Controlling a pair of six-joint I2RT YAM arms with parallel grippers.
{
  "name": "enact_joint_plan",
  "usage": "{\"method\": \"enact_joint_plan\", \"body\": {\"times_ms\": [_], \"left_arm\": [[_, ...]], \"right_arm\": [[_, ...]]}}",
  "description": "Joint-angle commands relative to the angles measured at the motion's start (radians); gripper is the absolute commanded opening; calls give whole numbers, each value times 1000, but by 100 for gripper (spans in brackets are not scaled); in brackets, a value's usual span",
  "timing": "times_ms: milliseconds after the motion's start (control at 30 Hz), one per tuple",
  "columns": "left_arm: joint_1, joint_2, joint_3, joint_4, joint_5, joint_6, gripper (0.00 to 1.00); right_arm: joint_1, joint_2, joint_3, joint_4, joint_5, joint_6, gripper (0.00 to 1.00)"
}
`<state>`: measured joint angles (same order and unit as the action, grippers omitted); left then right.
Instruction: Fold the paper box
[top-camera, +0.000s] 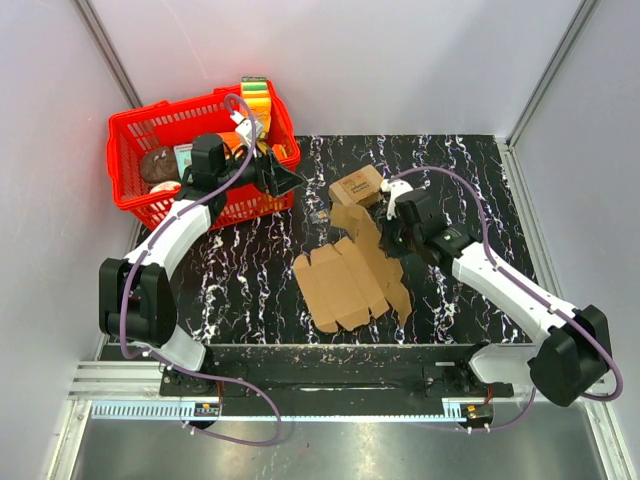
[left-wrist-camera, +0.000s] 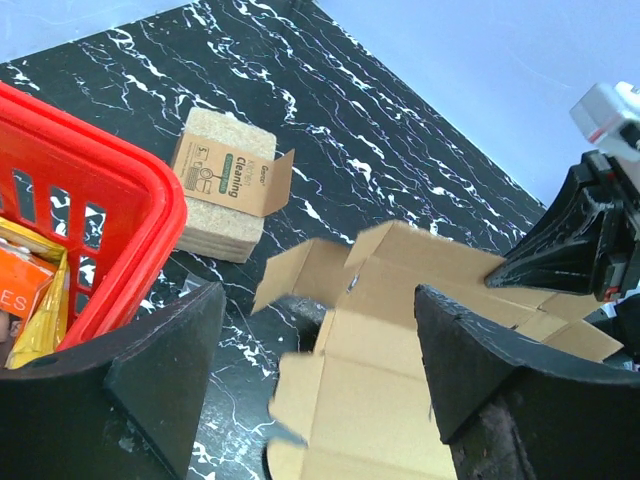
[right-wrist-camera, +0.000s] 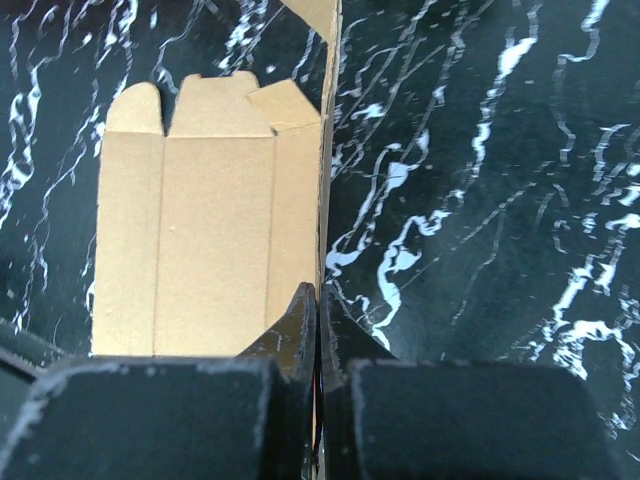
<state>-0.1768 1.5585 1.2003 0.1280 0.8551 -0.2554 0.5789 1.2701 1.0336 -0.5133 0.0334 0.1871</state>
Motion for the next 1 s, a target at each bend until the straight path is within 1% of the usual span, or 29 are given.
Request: {"method": "enact_joint_plan", "body": {"times_ms": [0, 67, 133, 233, 267, 333, 367, 433, 500, 567, 667, 733, 967], "left_arm": [[10, -6, 15, 48, 70, 16, 80], [10, -2, 16, 36, 70, 30, 80], [10, 6, 22, 16, 65, 48, 80], [10, 25, 33, -8, 61, 57, 80], [11, 31, 38, -13, 64, 58, 79], [11, 35, 41, -14, 65, 54, 79], [11, 35, 44, -16, 67, 53, 79], [10, 31, 41, -18, 59, 54, 79], [10, 28, 39, -18, 56, 53, 79], [10, 29, 41, -18, 58, 50, 79], [10, 26, 41, -16, 58, 50, 78], [10, 26, 41, -16, 56, 51, 78], [10, 25, 45, -18, 64, 41, 78]], "right_arm": [[16, -81, -61, 166, -178, -87, 0], [19, -100, -81, 212, -205, -135, 0], [21, -100, -86, 234, -199, -182, 0], [21, -75, -76, 234, -196, -265, 0], [24, -55, -54, 216, -160, -262, 0], [22, 7, 35, 136, -49, -194, 0], [24, 56, 101, 39, -2, -140, 0], [24, 168, 242, -138, 13, -88, 0], [30, 262, 331, -243, 13, -29, 0], [54, 307, 353, -269, 55, 29, 0], [87, 307, 326, -260, 164, 136, 0], [93, 308, 313, -271, 204, 184, 0], [108, 324, 339, -324, 316, 273, 0]]}}
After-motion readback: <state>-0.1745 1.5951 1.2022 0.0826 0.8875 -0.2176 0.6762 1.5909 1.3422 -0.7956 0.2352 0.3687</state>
